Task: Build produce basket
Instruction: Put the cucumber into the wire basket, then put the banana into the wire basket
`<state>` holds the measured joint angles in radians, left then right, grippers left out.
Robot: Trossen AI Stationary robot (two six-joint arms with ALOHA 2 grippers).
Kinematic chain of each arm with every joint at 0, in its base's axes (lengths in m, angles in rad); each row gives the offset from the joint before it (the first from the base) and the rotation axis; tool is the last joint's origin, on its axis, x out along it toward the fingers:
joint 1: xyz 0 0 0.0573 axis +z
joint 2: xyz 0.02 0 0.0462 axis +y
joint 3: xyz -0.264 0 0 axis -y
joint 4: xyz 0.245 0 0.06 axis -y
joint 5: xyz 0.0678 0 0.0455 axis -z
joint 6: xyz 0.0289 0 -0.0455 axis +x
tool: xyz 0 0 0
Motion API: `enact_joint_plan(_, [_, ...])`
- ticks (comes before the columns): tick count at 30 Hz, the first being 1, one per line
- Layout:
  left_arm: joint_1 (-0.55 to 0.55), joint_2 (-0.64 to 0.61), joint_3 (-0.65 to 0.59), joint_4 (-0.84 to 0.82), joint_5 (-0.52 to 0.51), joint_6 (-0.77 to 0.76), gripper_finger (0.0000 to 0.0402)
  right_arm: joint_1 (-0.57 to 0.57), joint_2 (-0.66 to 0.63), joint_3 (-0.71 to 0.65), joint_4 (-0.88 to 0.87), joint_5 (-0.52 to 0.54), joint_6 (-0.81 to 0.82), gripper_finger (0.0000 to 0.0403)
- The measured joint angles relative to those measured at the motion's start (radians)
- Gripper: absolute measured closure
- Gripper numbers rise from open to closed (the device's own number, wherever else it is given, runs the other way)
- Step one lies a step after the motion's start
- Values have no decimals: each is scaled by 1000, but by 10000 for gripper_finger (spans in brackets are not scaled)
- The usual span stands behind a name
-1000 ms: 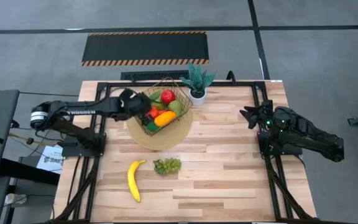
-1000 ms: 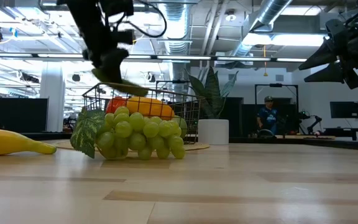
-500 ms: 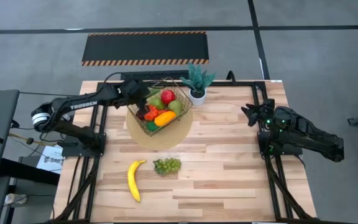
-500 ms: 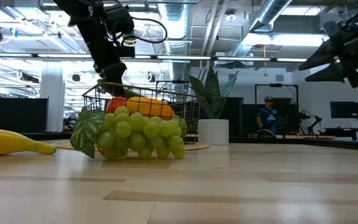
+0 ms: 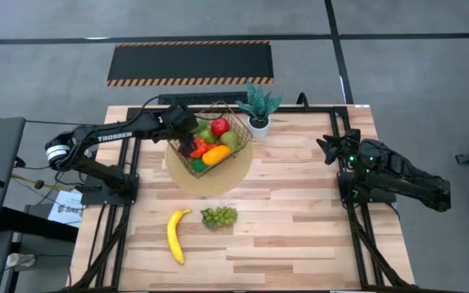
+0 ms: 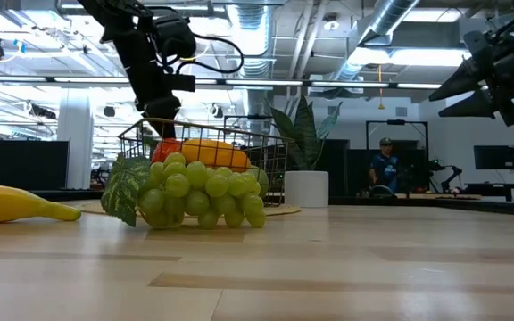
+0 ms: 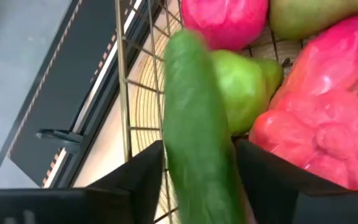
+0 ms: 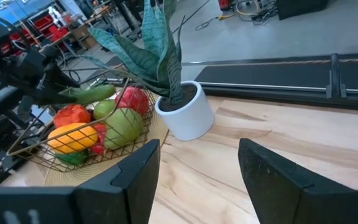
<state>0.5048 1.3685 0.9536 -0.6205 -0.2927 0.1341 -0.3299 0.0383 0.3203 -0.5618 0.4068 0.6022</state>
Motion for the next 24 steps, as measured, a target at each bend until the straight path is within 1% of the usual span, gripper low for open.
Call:
enact_joint_plan(5, [-14, 0, 0, -5, -10, -16, 152, 0, 0, 0, 0, 0, 0, 163])
enact_joint_plan(8, [-29, 0, 20, -54, -10, -30, 130, 0, 0, 0, 0, 0, 0, 163])
enact_joint_plan(11, [-56, 0, 76, -110, 5, -69, 124, 0, 0, 0, 0, 0, 0, 163])
enact_joint_plan(15, [-117, -1, 196, -243, 25, -125, 127, 0, 0, 0, 0, -3, 0, 163])
enact_joint_plan(17, [-155, -1, 252, -324, 26, -201, 130, 0, 0, 0, 0, -6, 0, 163])
enact_joint_plan(19, [-197, -1, 297, -393, 41, -312, 131, 0, 0, 0, -2, -11, 0, 163])
enact_joint_plan(22, [-290, -3, 322, -473, 103, -487, 131, 0, 0, 0, -7, -11, 0, 163])
enact_joint_plan(24, [-385, -2, 317, -494, 158, -566, 132, 0, 0, 0, -7, -11, 0, 163])
